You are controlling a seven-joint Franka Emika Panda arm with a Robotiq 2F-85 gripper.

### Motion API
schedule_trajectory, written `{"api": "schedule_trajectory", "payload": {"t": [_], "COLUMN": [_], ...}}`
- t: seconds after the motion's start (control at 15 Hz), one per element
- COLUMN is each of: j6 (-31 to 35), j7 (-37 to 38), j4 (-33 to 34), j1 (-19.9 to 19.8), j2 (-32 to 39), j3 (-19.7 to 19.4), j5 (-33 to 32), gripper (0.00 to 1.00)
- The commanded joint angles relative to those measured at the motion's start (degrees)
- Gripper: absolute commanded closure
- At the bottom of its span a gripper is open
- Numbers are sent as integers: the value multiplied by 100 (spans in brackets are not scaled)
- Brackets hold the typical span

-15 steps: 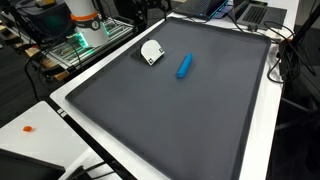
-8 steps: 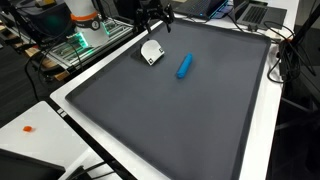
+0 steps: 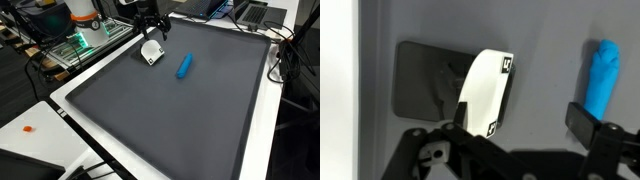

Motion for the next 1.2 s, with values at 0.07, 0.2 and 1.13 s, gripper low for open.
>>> {"api": "schedule_trajectory", "payload": {"t": [0.07, 0.2, 1.13], "j6": [-626, -734, 107], "j7": [237, 312, 670], "j4": [10, 15, 14], "j1": [-48, -17, 86], "j2": [-97, -61, 590], "j3": [-112, -132, -167], "j5": [-401, -326, -254], "gripper": [0, 0, 0]}}
